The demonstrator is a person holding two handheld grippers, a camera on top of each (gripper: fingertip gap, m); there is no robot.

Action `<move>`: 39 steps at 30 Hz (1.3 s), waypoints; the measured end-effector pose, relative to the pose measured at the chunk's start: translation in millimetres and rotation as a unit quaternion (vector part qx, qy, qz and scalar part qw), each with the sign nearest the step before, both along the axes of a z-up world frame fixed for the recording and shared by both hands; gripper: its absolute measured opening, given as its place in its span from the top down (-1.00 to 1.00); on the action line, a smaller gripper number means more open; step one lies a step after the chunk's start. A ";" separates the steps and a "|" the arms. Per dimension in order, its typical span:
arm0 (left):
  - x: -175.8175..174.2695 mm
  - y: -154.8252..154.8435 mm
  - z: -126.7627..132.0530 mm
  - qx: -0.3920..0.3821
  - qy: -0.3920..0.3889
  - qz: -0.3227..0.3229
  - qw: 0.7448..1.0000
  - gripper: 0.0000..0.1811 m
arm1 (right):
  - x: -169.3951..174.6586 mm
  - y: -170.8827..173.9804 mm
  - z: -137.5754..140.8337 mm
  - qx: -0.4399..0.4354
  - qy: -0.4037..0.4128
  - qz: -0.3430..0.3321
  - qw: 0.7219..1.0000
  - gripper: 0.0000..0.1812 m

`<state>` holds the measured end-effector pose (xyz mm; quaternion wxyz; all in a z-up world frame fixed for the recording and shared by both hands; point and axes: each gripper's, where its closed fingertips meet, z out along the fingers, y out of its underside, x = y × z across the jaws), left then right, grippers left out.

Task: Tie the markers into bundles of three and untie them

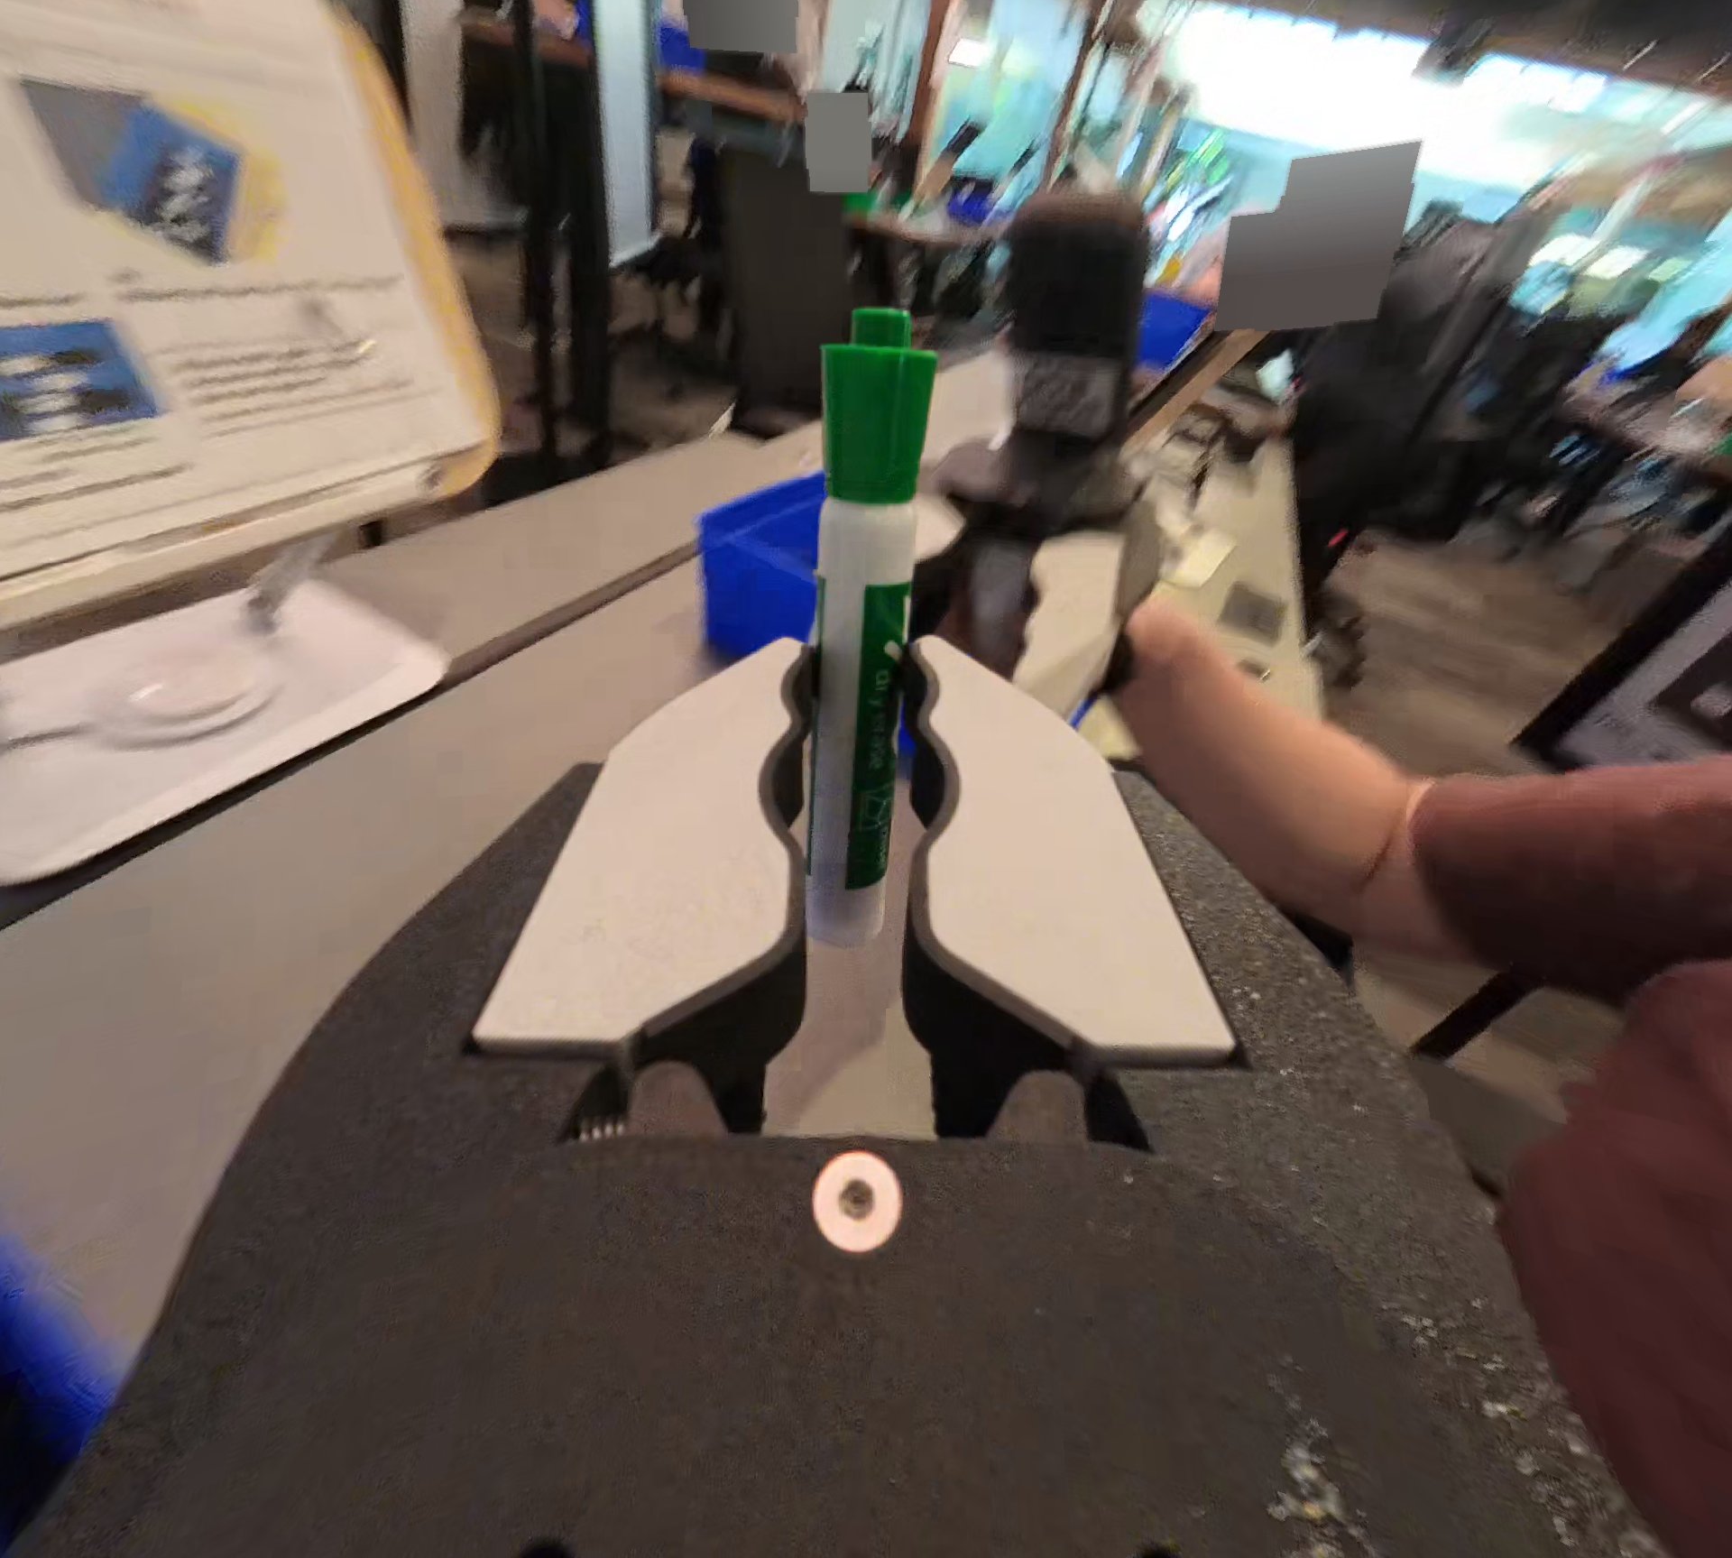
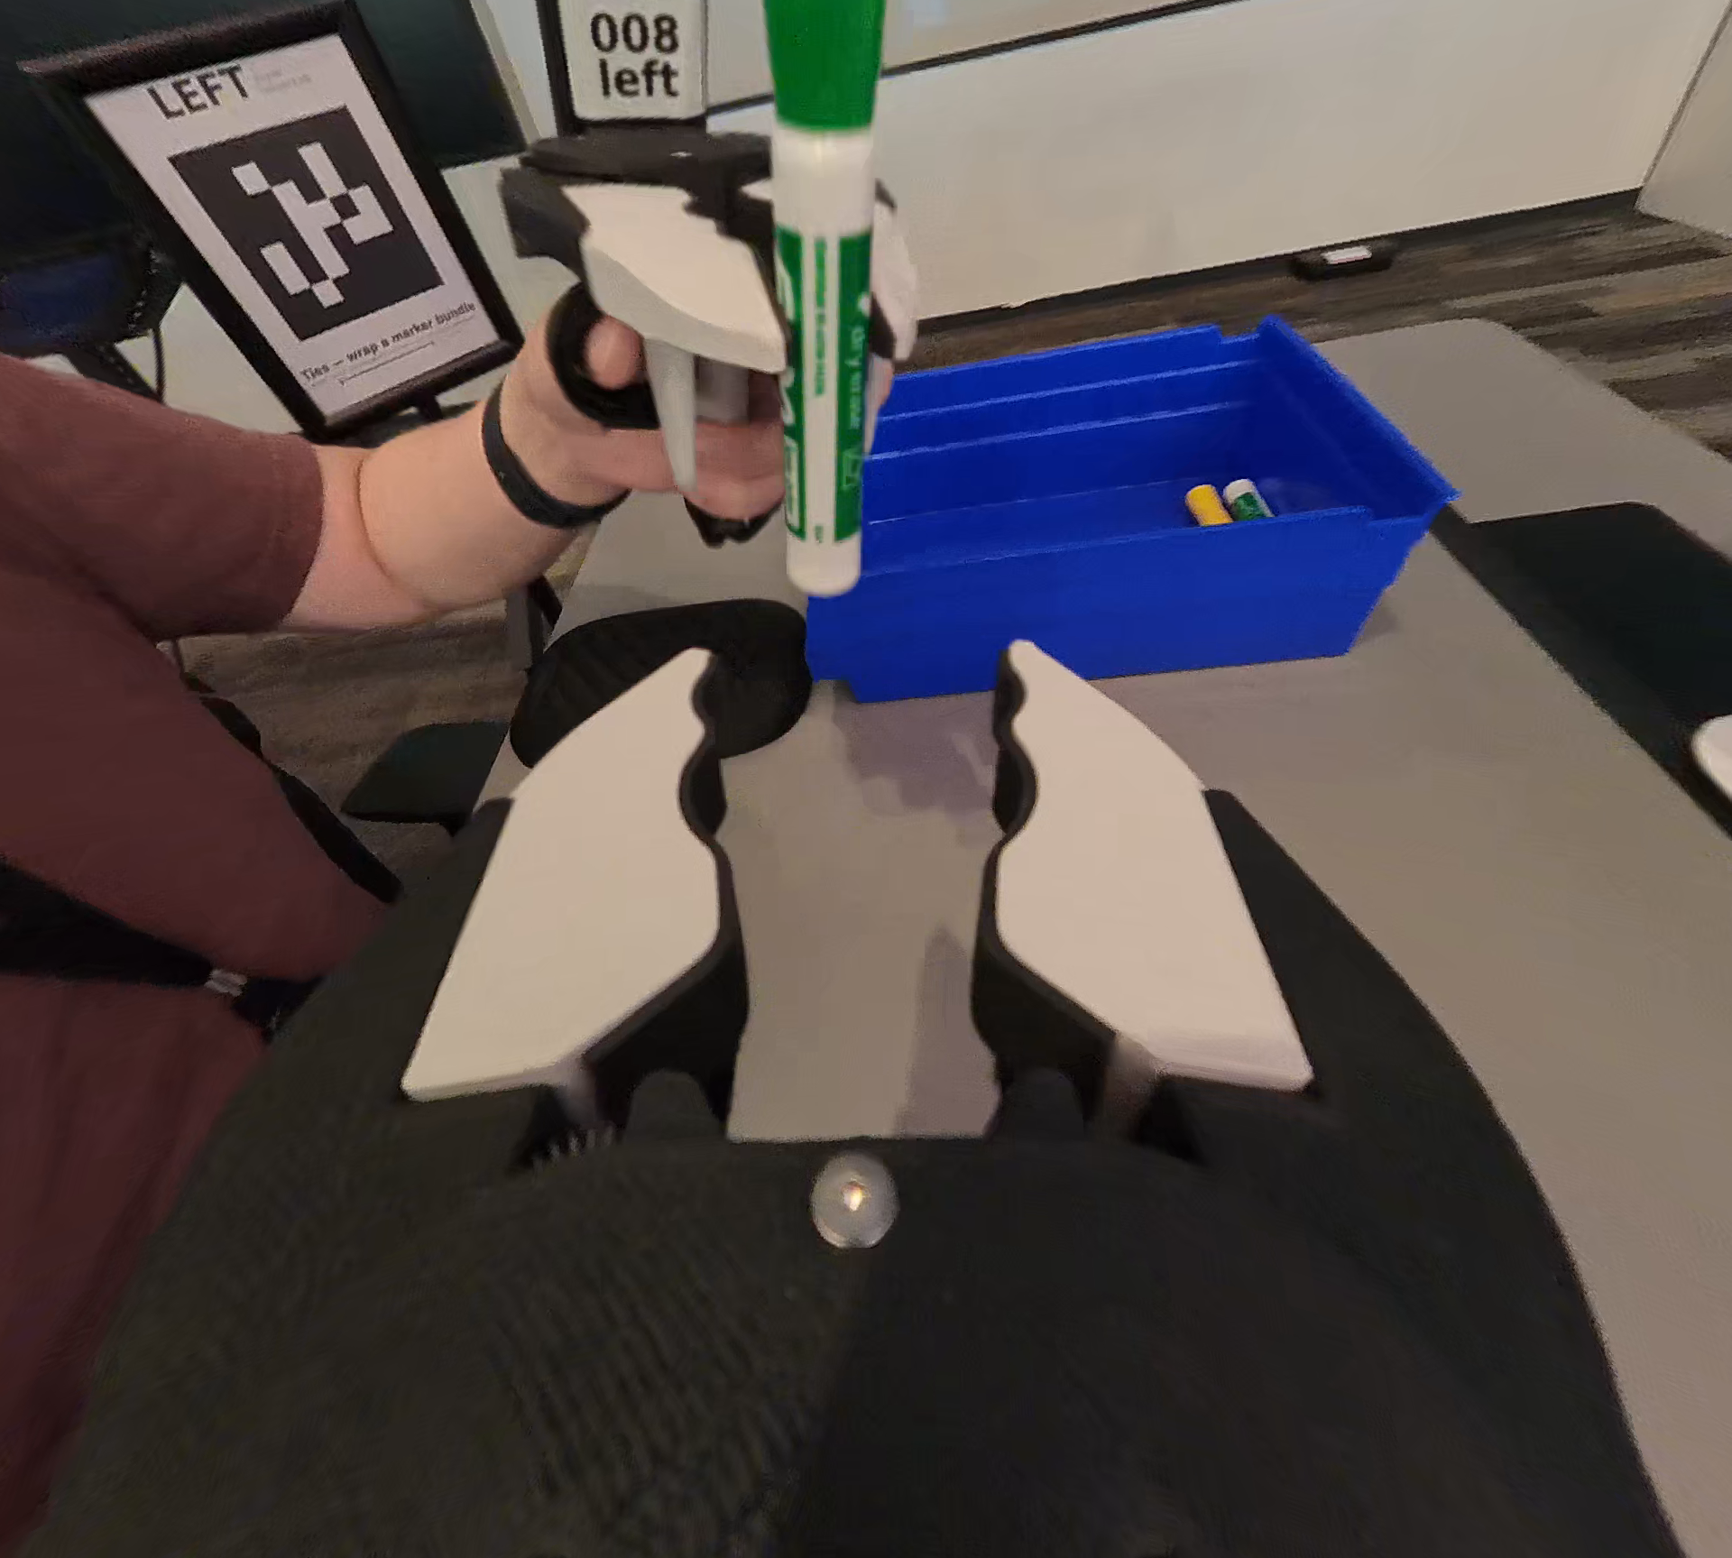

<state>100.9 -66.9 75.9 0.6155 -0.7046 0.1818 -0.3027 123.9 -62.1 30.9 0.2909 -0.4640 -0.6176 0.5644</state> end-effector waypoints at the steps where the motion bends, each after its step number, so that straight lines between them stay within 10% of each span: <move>1: 11.4 4.7 3.0 0.012 -0.018 -0.006 1.000 0.81 | -5.9 -6.2 -4.2 -0.001 -0.001 0.005 1.000 0.34; 11: 24.8 19.3 -24.4 -0.007 -0.033 -0.024 0.999 0.78 | -1.3 -0.5 -25.4 -0.037 -0.046 0.034 0.998 0.77; 18: -161.7 26.8 -75.5 -0.088 0.272 0.169 0.943 0.74 | 26.0 49.1 -120.0 -0.003 -0.312 -0.046 0.949 0.77; 24: -251.3 52.2 -164.5 -0.193 0.538 0.073 0.817 0.74 | 50.9 60.3 -176.8 0.047 -0.449 -0.051 0.891 0.77; 39: -272.5 77.9 -244.4 -0.233 0.577 -0.092 0.778 0.77 | 49.3 66.8 -193.1 0.062 -0.462 -0.037 0.884 0.70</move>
